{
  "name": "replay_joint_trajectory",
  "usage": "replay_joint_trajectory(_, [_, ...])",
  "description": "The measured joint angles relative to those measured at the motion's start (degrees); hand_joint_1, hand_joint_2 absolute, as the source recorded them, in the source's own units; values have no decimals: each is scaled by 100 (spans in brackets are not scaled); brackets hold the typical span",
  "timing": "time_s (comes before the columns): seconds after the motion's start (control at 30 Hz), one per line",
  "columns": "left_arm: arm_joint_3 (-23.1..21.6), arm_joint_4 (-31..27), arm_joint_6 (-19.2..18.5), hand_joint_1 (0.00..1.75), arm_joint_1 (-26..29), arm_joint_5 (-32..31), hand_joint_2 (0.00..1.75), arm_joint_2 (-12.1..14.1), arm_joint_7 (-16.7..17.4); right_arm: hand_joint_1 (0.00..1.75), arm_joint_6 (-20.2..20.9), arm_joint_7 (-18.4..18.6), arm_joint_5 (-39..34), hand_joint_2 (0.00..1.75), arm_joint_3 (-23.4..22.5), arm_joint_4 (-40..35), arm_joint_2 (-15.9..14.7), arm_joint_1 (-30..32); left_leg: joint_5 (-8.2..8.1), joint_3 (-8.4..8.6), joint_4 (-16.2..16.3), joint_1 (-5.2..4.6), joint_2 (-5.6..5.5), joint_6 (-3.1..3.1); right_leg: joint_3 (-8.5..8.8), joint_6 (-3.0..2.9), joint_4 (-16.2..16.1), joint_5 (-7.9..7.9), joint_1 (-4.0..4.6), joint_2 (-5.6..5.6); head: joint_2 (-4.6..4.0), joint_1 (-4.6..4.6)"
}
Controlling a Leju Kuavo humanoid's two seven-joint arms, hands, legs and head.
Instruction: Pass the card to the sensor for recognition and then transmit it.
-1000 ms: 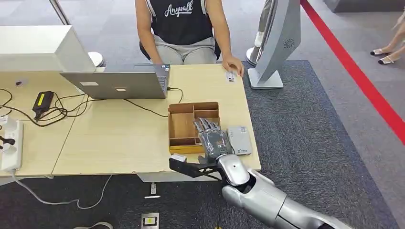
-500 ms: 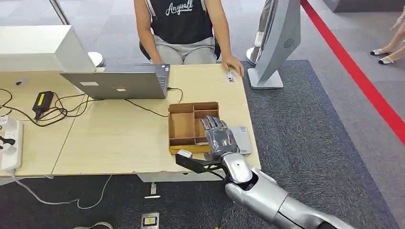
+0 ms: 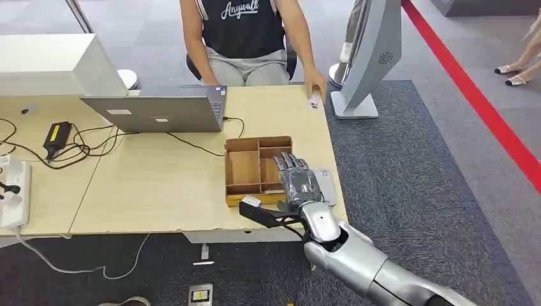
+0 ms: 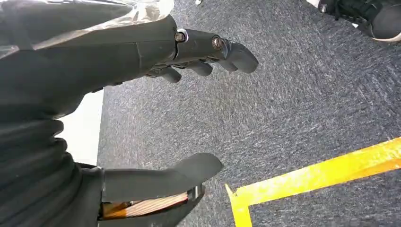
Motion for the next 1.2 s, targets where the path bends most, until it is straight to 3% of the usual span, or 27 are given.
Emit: replay_joint_trajectory(1.2, [0, -2, 0, 0, -1, -135, 175, -7, 4, 0, 229, -9, -61, 175, -74, 0, -39, 130, 0, 0, 0, 0, 0, 0, -1, 0, 0, 0, 0, 0, 0, 0])
